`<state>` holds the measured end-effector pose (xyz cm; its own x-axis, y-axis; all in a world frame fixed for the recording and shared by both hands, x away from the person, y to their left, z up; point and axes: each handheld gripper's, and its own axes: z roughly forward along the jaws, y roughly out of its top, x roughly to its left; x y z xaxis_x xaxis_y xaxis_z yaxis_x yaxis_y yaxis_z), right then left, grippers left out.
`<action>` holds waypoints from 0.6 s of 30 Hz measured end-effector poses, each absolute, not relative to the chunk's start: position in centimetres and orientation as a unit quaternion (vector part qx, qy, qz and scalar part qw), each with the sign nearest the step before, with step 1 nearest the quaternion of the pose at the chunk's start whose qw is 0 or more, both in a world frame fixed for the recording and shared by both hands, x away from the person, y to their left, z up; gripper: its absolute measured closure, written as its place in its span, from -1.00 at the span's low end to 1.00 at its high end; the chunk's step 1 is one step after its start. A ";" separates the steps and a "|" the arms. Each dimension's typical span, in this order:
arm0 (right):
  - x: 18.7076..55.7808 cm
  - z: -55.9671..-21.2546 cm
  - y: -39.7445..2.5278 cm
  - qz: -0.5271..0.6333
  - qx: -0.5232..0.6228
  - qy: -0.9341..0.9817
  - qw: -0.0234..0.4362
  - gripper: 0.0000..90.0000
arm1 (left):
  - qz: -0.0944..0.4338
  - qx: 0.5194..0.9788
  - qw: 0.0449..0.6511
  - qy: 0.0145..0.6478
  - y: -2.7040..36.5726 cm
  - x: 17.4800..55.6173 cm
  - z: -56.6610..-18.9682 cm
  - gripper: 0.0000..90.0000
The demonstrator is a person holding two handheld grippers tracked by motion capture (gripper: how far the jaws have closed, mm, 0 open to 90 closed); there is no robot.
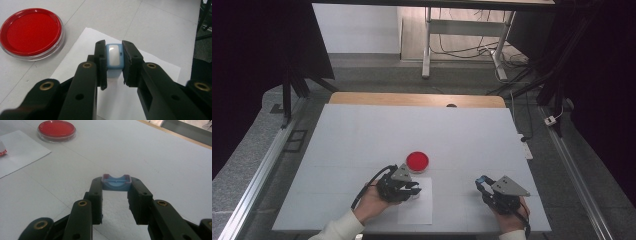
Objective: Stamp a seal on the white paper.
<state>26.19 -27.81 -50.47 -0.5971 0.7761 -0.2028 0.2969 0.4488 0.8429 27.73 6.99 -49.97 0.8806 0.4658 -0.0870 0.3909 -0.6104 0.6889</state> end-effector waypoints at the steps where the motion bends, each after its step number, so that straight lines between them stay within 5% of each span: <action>1: 26.2 -50.5 -27.8 0.403 0.336 0.798 0.297 0.45 | 0.051 0.896 0.370 0.239 7.0 27.7 -50.0 0.67; 18: 26.2 -50.5 -27.8 0.403 0.337 0.797 0.297 0.45 | 0.052 0.899 0.364 0.240 6.9 27.8 -50.3 0.68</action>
